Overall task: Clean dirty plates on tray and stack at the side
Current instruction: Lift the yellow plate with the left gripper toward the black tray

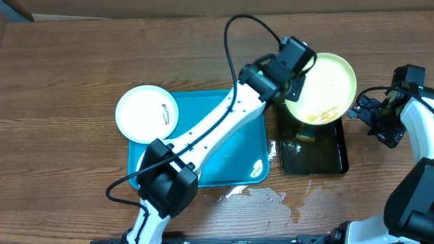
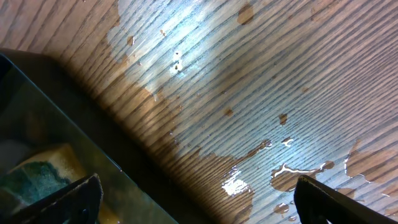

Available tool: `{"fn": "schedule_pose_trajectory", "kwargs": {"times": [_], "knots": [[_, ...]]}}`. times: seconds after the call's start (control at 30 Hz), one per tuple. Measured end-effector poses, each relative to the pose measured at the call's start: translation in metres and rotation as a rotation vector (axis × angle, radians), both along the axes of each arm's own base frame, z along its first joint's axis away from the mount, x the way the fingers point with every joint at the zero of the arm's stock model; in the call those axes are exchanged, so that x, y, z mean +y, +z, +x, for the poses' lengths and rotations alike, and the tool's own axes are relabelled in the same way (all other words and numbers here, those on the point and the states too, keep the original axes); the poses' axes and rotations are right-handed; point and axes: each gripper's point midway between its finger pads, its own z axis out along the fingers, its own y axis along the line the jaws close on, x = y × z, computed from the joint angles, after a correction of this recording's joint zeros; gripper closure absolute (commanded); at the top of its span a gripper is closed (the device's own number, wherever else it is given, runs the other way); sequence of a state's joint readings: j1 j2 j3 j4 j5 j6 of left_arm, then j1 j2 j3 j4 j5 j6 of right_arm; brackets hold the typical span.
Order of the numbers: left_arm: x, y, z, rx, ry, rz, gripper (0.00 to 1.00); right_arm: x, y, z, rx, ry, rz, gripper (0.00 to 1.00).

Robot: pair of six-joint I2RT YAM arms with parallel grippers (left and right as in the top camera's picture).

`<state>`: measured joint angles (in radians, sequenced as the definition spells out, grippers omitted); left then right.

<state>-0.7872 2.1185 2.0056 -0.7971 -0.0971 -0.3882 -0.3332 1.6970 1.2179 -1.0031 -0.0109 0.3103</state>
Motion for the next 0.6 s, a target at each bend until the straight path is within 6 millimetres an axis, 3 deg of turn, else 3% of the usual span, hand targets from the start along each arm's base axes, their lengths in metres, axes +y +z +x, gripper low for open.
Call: {"fn": "schedule_pose_trajectory", "kwargs": {"times": [0.2, 0.6], "knots": [[-0.002, -0.005, -0.012, 0.019, -0.014, 0.032, 0.96, 0.0, 0.0, 0.0, 0.001, -0.001, -0.001, 0.0], [0.017, -0.017, -0.02, 0.057, 0.009, 0.123, 0.96, 0.0, 0.0, 0.0, 0.0, 0.0, 0.0, 0.0]]}}
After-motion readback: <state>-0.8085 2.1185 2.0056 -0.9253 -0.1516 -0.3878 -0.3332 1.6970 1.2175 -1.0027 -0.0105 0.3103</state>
